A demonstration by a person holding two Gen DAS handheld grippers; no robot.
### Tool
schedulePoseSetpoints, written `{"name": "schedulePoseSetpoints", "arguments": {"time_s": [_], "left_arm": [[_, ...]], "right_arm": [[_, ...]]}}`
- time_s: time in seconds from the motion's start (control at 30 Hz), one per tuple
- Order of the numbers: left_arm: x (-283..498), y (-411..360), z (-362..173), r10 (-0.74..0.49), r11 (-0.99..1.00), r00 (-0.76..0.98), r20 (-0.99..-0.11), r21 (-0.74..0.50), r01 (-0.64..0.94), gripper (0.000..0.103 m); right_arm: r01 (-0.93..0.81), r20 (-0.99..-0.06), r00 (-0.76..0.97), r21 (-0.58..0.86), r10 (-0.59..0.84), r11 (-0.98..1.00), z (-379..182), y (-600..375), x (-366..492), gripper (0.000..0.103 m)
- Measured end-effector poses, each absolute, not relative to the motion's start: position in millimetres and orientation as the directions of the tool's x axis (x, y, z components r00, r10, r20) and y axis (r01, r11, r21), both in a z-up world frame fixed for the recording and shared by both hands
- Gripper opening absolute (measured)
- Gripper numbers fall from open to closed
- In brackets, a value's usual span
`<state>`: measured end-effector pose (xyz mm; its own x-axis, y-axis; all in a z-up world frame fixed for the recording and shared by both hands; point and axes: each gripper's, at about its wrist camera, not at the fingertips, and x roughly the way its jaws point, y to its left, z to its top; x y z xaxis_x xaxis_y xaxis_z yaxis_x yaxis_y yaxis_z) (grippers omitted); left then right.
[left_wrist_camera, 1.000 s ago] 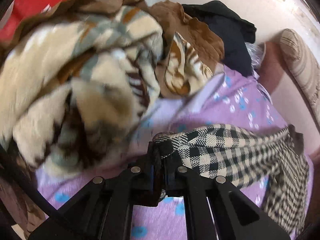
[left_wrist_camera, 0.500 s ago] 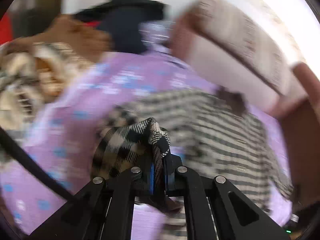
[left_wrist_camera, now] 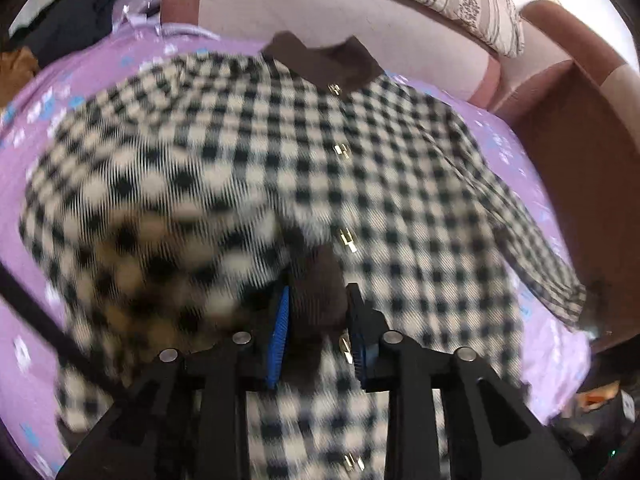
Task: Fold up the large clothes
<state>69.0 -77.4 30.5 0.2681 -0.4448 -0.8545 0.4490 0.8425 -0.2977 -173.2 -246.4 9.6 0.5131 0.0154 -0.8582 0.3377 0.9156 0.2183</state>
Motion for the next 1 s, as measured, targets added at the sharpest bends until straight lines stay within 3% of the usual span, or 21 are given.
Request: {"name": "schedulePoseSetpoints", "arguments": {"time_s": [0.13, 0.3, 0.6, 0.73, 0.77, 0.8, 0.83, 1.0], "left_arm": [[34, -37, 52, -0.446, 0.854, 0.351, -0.823, -0.275, 0.44, 0.044], [-5, 23, 70, -0.35, 0.91, 0.479, -0.805, -0.172, 0.376, 0.049], [-41, 109, 67, -0.281, 0.956, 0.496, -0.822, -0.193, 0.222, 0.052], [-45, 130, 69, -0.254, 0.966, 0.518, -0.817, -0.195, 0.167, 0.052], [-45, 133, 71, -0.249, 0.968, 0.525, -0.813, -0.196, 0.157, 0.052], [-45, 135, 73, -0.244, 0.97, 0.531, -0.811, -0.195, 0.148, 0.052], [-46, 137, 74, -0.243, 0.97, 0.536, -0.809, -0.196, 0.144, 0.052], [-48, 134, 86, -0.23, 0.973, 0.58, -0.782, -0.172, 0.155, 0.052]], "right_arm": [[0.293, -0.826, 0.56, 0.266, 0.061, 0.918, 20, -246, -149, 0.051], [0.196, -0.789, 0.596, 0.324, 0.15, 0.925, 30, -231, -87, 0.056], [0.068, -0.751, 0.615, 0.354, 0.241, 0.933, 37, -170, 5, 0.063], [0.048, -0.779, 0.597, 0.276, 0.194, 0.96, 29, -148, 20, 0.068], [0.049, -0.796, 0.583, 0.233, 0.162, 0.971, 25, -144, 27, 0.059], [0.042, -0.808, 0.57, 0.213, 0.151, 0.976, 22, -142, 32, 0.042], [0.03, -0.823, 0.545, 0.211, 0.161, 0.977, 19, -142, 39, 0.002], [0.06, -0.814, 0.559, 0.228, 0.157, 0.972, 39, -174, 51, 0.002]]}}
